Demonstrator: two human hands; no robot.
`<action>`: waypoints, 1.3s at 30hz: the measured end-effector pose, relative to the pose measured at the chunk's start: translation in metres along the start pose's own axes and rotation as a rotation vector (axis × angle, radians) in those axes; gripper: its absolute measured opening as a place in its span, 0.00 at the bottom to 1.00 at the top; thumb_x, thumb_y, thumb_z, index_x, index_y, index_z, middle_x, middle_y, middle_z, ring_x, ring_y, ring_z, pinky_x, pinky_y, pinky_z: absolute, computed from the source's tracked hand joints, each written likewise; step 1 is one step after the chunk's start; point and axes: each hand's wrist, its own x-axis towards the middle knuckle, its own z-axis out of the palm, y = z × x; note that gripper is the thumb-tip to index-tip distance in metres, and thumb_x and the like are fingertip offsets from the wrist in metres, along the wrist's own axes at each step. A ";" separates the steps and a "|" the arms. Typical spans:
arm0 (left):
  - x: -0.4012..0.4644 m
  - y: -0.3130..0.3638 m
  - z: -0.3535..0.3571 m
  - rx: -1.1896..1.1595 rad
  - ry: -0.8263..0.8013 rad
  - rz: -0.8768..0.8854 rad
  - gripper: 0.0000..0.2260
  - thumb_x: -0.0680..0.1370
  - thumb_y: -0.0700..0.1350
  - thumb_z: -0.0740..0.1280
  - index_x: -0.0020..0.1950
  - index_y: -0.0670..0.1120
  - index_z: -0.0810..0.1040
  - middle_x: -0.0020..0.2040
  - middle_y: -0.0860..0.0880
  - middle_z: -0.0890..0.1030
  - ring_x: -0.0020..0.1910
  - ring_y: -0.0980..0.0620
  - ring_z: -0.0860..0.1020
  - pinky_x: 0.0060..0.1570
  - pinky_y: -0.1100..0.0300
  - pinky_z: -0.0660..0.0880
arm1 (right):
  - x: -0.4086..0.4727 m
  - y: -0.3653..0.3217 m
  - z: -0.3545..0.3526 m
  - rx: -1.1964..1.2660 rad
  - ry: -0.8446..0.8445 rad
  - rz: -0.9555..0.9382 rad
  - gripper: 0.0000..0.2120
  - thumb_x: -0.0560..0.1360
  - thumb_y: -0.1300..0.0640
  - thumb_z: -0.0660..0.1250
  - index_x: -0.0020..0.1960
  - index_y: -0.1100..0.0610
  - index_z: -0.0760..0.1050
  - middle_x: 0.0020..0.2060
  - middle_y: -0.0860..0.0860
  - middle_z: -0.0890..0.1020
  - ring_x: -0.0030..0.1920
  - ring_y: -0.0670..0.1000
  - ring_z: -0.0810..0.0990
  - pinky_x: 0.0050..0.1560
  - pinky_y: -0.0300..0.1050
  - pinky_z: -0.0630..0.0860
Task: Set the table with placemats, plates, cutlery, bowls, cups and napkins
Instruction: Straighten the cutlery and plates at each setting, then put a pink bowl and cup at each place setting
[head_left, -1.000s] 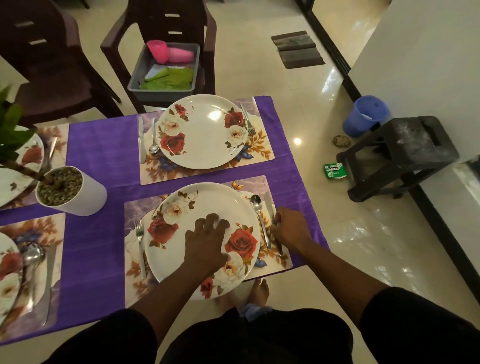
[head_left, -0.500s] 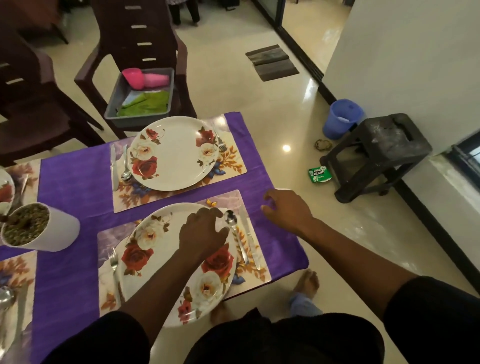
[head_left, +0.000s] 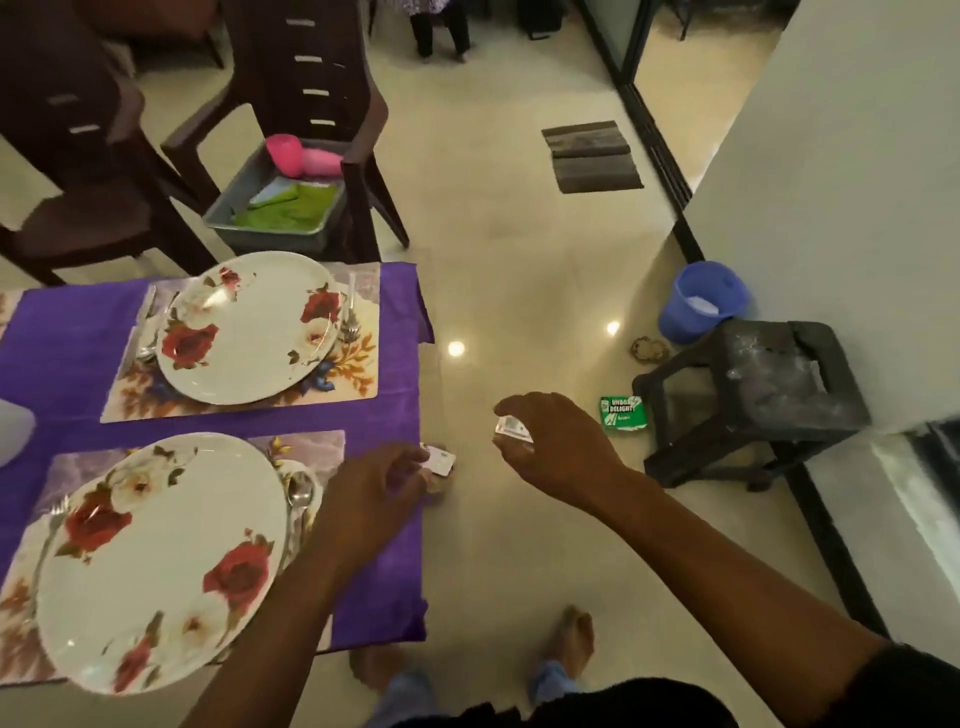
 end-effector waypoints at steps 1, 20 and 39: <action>0.001 0.013 0.007 -0.021 0.002 -0.007 0.09 0.79 0.43 0.73 0.59 0.51 0.84 0.50 0.55 0.86 0.48 0.58 0.84 0.53 0.52 0.82 | 0.002 0.015 -0.010 -0.010 -0.004 -0.001 0.19 0.80 0.43 0.65 0.69 0.47 0.75 0.65 0.48 0.80 0.64 0.52 0.76 0.63 0.48 0.72; 0.184 0.092 0.016 -0.123 0.310 -0.124 0.09 0.81 0.49 0.70 0.60 0.53 0.84 0.52 0.58 0.85 0.51 0.65 0.81 0.55 0.57 0.79 | 0.207 0.050 -0.092 -0.056 -0.066 -0.251 0.16 0.80 0.45 0.65 0.65 0.49 0.78 0.59 0.47 0.83 0.58 0.51 0.80 0.57 0.48 0.77; 0.423 0.046 -0.192 -0.083 0.569 -0.321 0.07 0.77 0.49 0.74 0.55 0.58 0.84 0.47 0.64 0.85 0.46 0.65 0.83 0.50 0.57 0.81 | 0.611 -0.121 -0.088 -0.074 -0.062 -0.553 0.11 0.77 0.46 0.63 0.50 0.51 0.80 0.46 0.49 0.83 0.50 0.53 0.81 0.42 0.42 0.68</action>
